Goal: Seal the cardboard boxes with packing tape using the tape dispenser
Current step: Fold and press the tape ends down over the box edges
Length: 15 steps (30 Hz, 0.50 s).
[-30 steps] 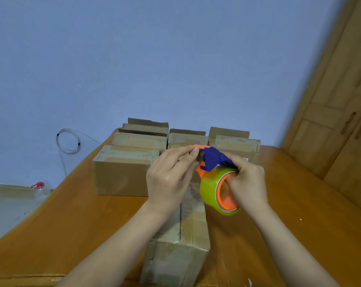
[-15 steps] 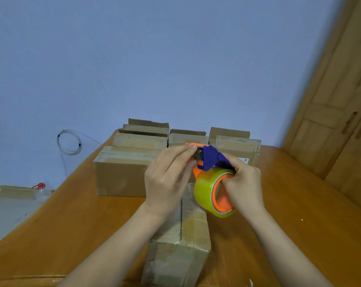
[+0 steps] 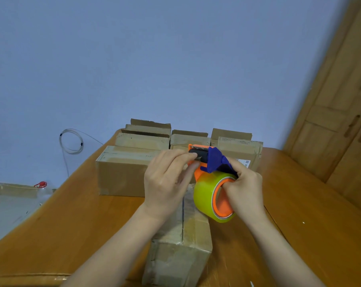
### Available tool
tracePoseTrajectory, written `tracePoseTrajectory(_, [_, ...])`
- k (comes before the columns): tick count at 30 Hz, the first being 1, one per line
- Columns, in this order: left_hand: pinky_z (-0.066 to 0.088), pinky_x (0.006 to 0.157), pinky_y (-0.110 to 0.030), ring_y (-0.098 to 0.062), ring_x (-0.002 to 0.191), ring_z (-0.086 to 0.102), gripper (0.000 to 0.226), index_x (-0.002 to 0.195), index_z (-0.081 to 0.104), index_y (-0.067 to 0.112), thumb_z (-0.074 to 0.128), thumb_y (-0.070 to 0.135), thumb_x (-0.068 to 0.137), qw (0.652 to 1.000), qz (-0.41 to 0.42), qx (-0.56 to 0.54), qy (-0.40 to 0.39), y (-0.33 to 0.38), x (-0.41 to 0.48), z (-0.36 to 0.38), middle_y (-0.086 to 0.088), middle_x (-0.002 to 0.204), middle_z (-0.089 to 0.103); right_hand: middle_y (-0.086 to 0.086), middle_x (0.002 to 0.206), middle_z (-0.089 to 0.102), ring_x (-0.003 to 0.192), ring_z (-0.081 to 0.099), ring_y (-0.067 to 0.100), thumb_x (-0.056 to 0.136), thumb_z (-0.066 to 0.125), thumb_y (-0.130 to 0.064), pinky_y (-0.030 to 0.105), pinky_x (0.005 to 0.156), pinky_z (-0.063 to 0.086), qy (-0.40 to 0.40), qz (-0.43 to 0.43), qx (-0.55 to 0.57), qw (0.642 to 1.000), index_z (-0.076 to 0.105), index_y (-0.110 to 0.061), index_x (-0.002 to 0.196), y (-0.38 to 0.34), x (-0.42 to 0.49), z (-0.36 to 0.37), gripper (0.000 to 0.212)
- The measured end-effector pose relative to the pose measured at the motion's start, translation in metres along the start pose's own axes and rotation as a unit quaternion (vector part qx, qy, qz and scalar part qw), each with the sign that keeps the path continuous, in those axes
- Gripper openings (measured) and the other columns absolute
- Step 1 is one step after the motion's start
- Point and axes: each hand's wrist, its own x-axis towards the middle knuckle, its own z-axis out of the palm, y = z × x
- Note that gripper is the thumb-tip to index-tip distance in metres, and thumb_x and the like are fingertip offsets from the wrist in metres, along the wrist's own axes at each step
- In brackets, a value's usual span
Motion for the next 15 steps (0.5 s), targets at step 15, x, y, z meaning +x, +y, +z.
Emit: tracePoseTrajectory(15, [0.045, 0.08, -0.025, -0.013, 0.088, 0.057, 0.022, 0.1, 0.056, 0.016, 0.066, 0.031, 0.088, 0.997, 0.053, -0.003, -0.061, -0.014, -0.013, -0.017, -0.007, 0.086, 0.068, -0.01, 0.09, 0.065, 0.088, 0.061, 0.015, 0.073, 0.056, 0.02, -0.004, 0.069, 0.036, 0.008, -0.006, -0.055, 0.998, 0.069, -0.014, 0.115, 0.015, 0.01, -0.013, 0.055])
